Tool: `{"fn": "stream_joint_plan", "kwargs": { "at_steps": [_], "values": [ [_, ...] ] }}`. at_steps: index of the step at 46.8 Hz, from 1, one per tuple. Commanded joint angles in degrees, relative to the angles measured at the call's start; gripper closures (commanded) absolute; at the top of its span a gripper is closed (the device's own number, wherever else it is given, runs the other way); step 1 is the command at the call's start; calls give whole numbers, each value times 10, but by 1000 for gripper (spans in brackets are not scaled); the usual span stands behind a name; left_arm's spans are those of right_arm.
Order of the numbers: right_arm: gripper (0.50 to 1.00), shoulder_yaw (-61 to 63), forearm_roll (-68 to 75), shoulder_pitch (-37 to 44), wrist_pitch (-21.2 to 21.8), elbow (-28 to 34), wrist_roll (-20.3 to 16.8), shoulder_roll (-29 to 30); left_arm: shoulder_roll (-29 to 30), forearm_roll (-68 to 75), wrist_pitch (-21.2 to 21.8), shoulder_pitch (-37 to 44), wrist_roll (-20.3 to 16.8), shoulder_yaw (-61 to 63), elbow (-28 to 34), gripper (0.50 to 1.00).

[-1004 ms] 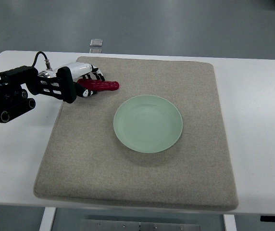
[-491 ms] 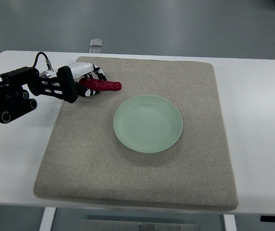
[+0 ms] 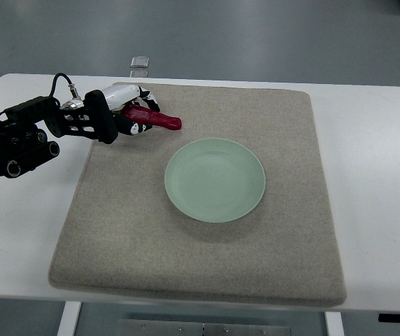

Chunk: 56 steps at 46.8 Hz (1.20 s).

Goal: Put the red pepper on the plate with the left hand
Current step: 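Lift the pepper with the left hand and carry it over the plate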

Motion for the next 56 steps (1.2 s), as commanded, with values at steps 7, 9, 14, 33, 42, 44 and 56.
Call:
{"fn": "stream_joint_plan", "kwargs": {
  "at_steps": [7, 9, 14, 33, 42, 44, 56],
  "values": [
    [568, 0, 0, 0, 0, 0, 0, 0, -4, -6, 1, 11, -1, -22, -4, 1000],
    [568, 0, 0, 0, 0, 0, 0, 0, -4, -10, 1, 13, -2, -24, -5, 1000],
    [568, 0, 0, 0, 0, 0, 0, 0, -4, -28, 1, 15, -6, -25, -7, 1000],
    [568, 0, 0, 0, 0, 0, 0, 0, -6, -46, 1, 23, -13, -74, -19, 1000],
    [568, 0, 0, 0, 0, 0, 0, 0, -6, -49, -1, 23, -13, -82, -34, 1000],
    [568, 0, 0, 1, 0, 0, 0, 0, -5, -48, -2, 24, -13, -82, -40, 1000],
    [568, 0, 0, 1, 0, 0, 0, 0, -1, -48, -1, 25, -34, -89, -96, 1000]
  ]
}}
